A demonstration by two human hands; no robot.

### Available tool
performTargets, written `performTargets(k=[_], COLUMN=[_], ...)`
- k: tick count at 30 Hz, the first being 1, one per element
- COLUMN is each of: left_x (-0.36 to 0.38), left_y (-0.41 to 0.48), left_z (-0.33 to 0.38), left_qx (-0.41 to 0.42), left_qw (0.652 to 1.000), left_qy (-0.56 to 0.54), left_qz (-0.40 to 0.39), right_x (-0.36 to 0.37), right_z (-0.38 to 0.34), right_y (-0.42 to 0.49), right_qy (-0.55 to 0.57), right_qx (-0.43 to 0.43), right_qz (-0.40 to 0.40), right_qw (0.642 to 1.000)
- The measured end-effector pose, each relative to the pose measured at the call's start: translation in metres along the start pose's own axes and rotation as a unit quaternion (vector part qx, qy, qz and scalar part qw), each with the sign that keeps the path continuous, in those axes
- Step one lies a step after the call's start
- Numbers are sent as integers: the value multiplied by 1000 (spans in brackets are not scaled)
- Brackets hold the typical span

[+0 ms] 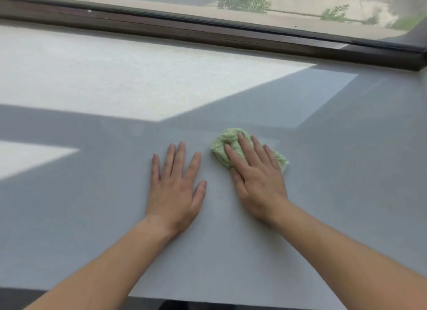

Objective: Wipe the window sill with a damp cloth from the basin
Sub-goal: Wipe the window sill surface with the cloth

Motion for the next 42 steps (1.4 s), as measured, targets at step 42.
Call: performTargets(k=[42], left_x=[-4], left_y=[-43], left_z=[37], left_qx=[77], left_qw=[993], left_qy=[-87], left_qz=[5], right_x=[11], right_z=[9], right_y=[-173], right_qy=[7], right_qx=[16], right_qz=[16], right_qw=[1000])
Point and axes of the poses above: each hand's wrist, its own y-axis towards the middle knuckle, its own x-axis out of the palm, z = x × y, the point moved 3 cm from there along y, towards the middle knuckle, and after that the axes turned 7 degrees about x, right-handed, at the moved point
